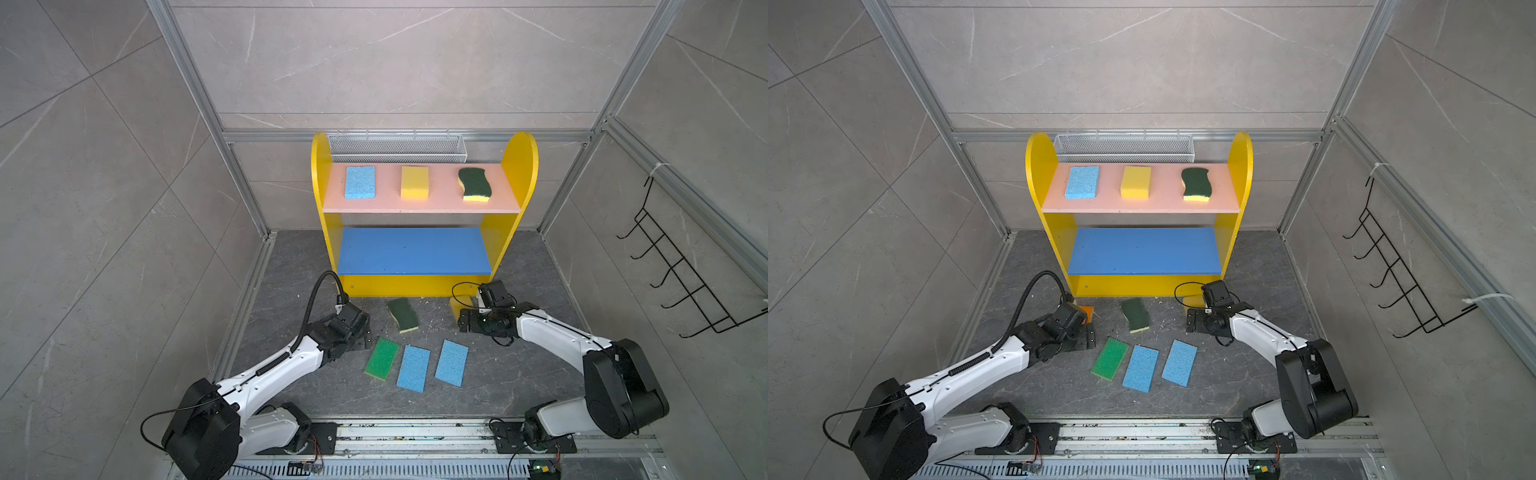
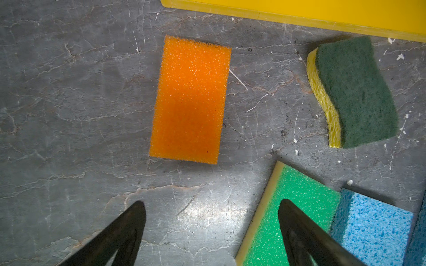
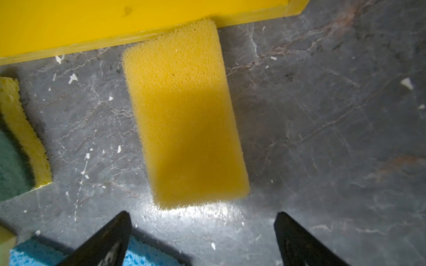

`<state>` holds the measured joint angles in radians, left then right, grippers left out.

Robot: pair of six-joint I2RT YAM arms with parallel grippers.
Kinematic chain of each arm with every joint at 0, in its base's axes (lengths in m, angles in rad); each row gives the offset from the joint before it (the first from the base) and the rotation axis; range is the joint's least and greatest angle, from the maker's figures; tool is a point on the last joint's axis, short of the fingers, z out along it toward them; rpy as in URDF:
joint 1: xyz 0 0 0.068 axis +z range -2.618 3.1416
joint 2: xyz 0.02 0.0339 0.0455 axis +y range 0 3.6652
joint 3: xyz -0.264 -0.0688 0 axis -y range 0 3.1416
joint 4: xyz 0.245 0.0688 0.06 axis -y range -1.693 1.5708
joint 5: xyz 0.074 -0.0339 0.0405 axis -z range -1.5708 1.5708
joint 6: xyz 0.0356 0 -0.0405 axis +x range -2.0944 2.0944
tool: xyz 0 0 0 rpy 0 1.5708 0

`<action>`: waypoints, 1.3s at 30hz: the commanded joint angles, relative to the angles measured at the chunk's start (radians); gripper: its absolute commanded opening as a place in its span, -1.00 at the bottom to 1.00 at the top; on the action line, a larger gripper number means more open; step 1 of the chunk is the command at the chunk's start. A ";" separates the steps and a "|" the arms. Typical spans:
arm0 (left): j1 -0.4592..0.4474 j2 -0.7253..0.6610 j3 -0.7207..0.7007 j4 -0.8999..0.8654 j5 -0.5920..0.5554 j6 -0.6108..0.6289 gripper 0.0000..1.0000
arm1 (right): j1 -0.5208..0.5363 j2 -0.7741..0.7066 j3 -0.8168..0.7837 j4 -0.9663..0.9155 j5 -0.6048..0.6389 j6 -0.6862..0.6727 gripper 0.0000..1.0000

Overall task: Arrange cleaning sponges on a shelf
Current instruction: Pick up the cleaning sponge at the center of the table.

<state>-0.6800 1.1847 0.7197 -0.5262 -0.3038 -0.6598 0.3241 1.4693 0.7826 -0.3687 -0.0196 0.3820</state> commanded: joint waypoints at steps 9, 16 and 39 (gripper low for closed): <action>0.001 0.023 0.063 0.009 -0.031 0.045 0.84 | 0.059 0.150 0.137 0.000 0.094 -0.091 0.98; 0.002 0.029 0.078 0.006 -0.024 0.045 0.84 | 0.069 0.224 0.192 -0.077 0.153 -0.063 0.97; 0.002 -0.149 0.048 -0.051 -0.065 0.016 0.81 | 0.104 -0.035 0.068 -0.056 0.201 0.006 0.41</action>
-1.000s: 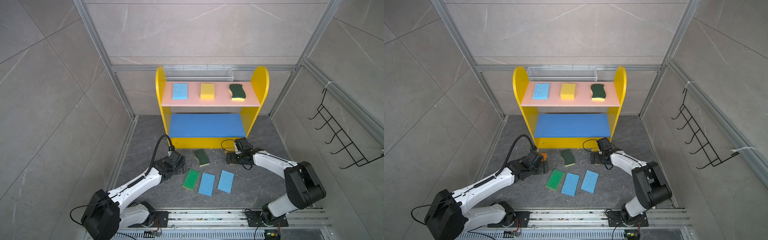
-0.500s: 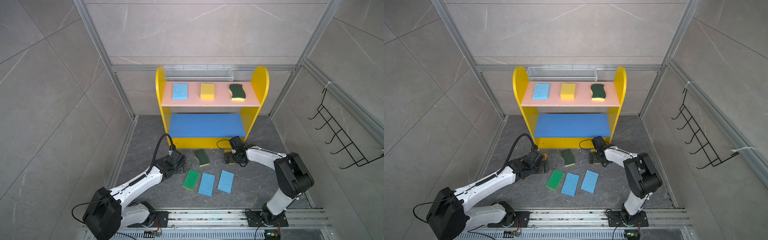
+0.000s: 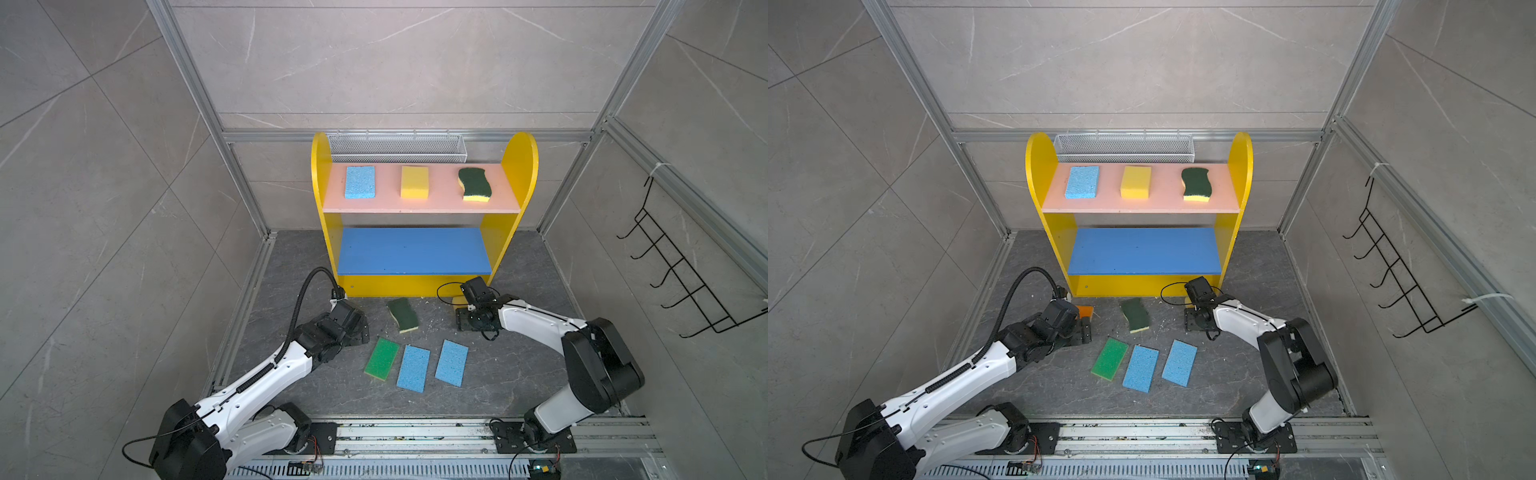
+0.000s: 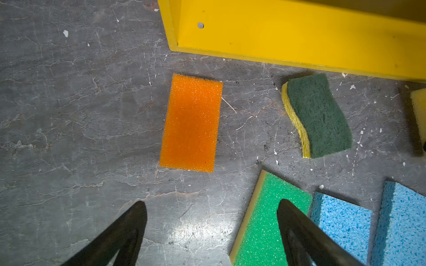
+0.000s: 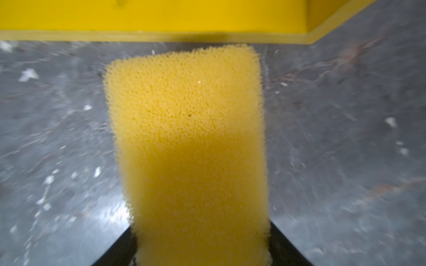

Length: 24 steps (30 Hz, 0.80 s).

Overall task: Arrange cleaning sponges on a shelf
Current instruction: Pick up the cleaning sponge at the center of the table.

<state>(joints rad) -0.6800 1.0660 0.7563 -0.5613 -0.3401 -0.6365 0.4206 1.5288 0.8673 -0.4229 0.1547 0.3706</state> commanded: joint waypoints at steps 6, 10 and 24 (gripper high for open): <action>0.002 -0.042 0.008 0.012 -0.031 0.010 0.81 | 0.010 -0.205 0.030 -0.049 0.032 -0.014 0.41; 0.001 -0.049 0.002 0.038 -0.031 0.030 0.81 | 0.010 -0.220 0.084 -0.050 0.040 -0.031 0.40; 0.002 -0.060 -0.032 0.129 -0.025 0.076 0.81 | 0.017 -0.018 0.363 -0.057 0.135 -0.093 0.42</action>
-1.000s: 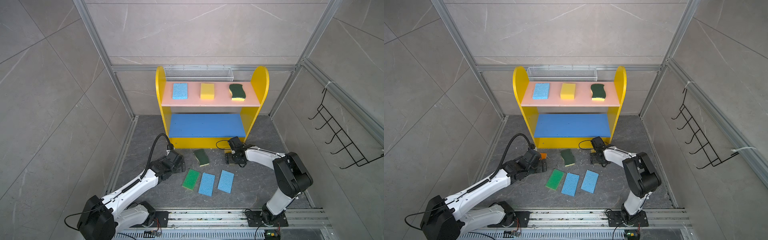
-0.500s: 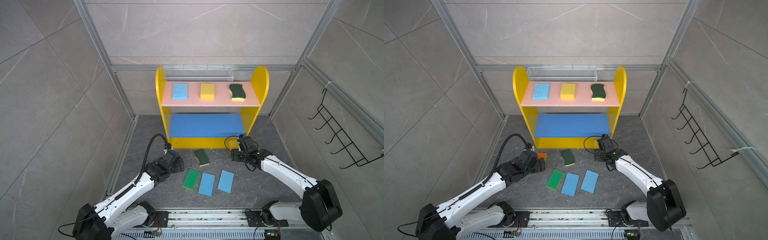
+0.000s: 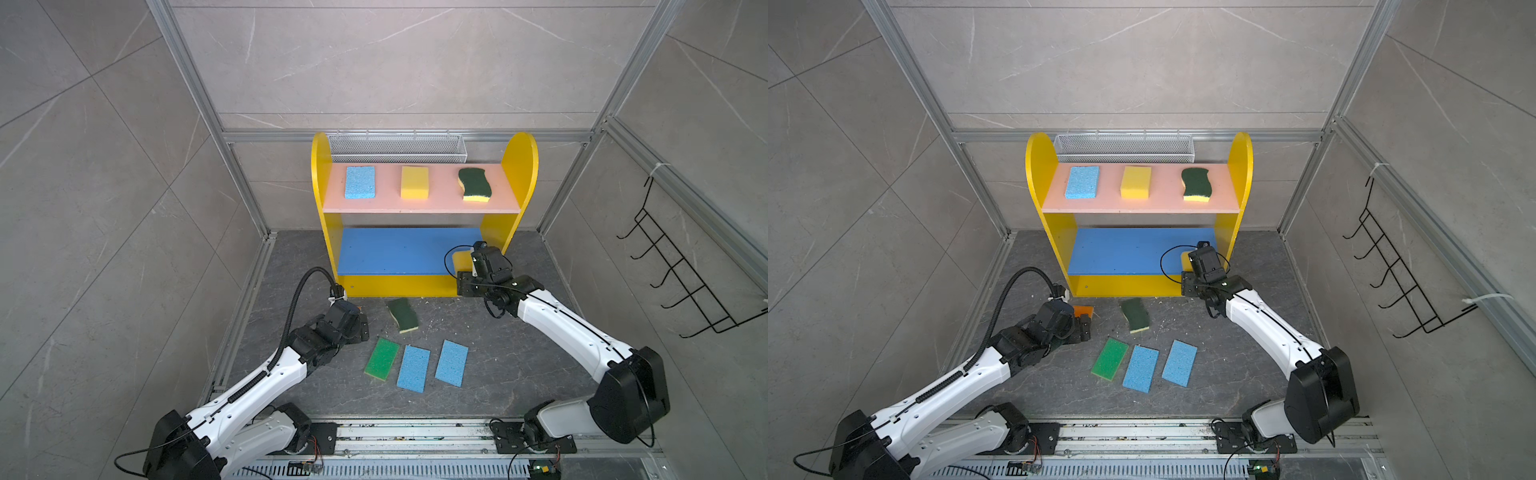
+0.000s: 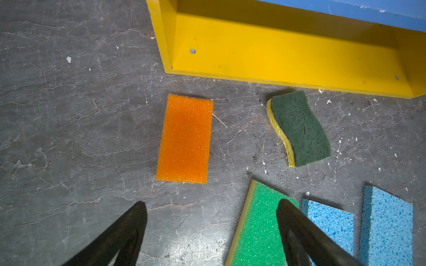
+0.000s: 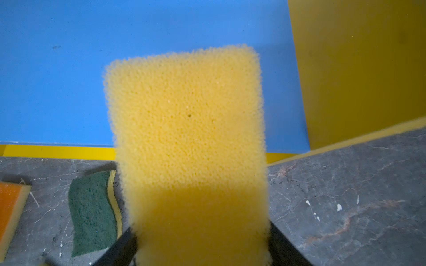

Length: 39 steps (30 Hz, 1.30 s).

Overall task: Arrange cleaning sponges on a shelf
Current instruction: Place the cleaning sponge at the shelf.

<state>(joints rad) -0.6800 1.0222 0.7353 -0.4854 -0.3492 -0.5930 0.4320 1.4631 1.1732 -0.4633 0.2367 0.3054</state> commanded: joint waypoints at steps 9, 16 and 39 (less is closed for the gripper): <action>0.002 -0.025 -0.036 0.088 -0.025 0.050 0.81 | 0.005 0.206 0.216 0.004 0.135 -0.046 0.42; 0.002 -0.025 -0.053 0.106 -0.036 0.048 0.81 | -0.008 0.313 0.318 0.009 0.138 -0.039 0.42; 0.002 0.026 -0.022 0.112 -0.051 0.047 0.80 | -0.092 0.404 0.358 0.024 0.052 -0.084 0.49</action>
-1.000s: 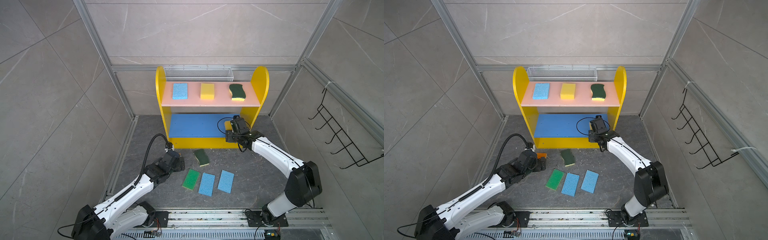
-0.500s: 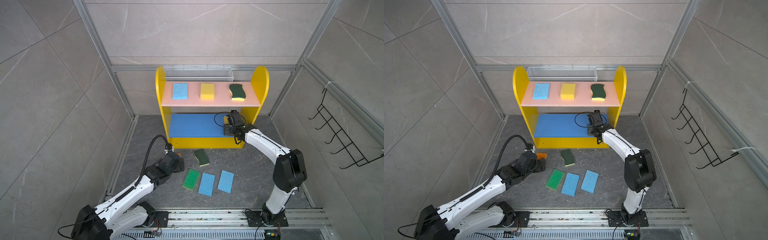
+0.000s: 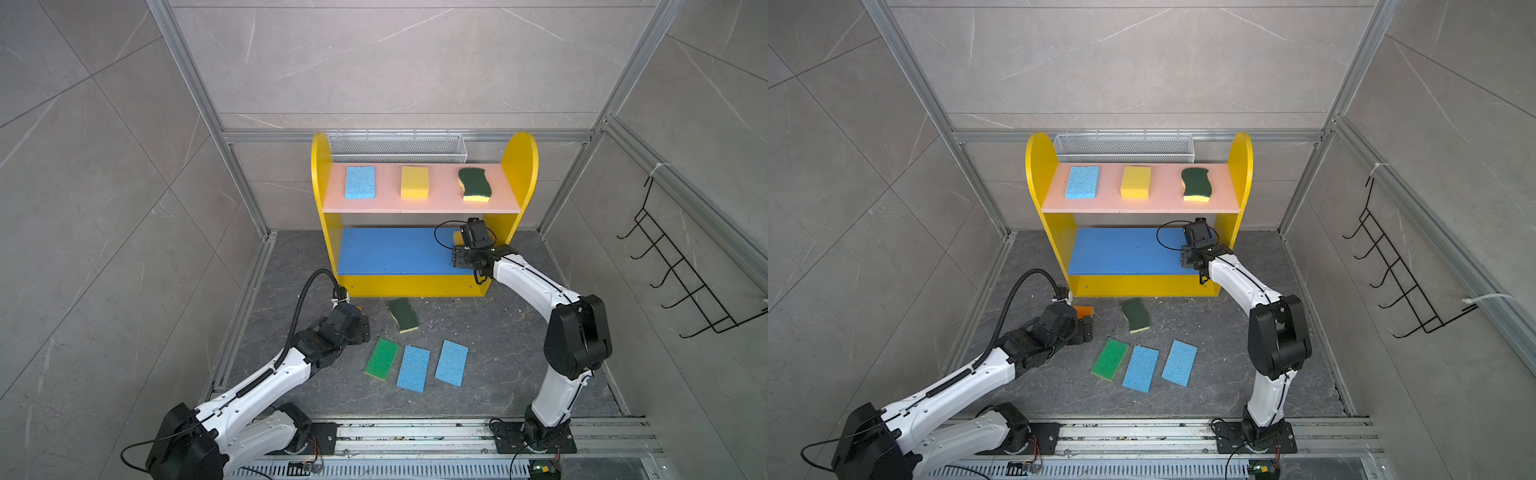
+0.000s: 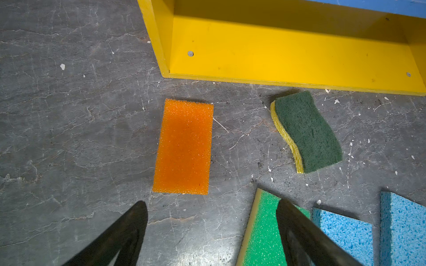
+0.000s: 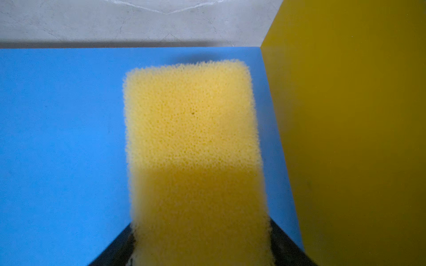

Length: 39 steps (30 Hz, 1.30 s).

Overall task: Arrange cleaning sponges on a shelf
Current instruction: Place the cleaning sponge at the shelf.

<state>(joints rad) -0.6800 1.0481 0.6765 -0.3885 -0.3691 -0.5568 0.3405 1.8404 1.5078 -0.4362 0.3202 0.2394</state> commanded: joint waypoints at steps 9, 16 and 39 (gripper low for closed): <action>0.002 0.000 0.046 -0.010 -0.036 0.008 0.80 | -0.001 0.020 0.022 -0.007 -0.026 -0.016 0.60; 0.002 -0.014 0.044 -0.016 -0.045 0.003 0.80 | 0.000 0.018 0.037 -0.015 -0.055 0.001 0.60; 0.001 -0.058 0.042 -0.061 -0.050 -0.016 0.80 | 0.009 -0.089 -0.014 -0.058 -0.078 0.041 0.81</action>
<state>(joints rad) -0.6800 1.0145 0.6880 -0.4412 -0.3943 -0.5587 0.3412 1.8236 1.5181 -0.4751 0.2611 0.2623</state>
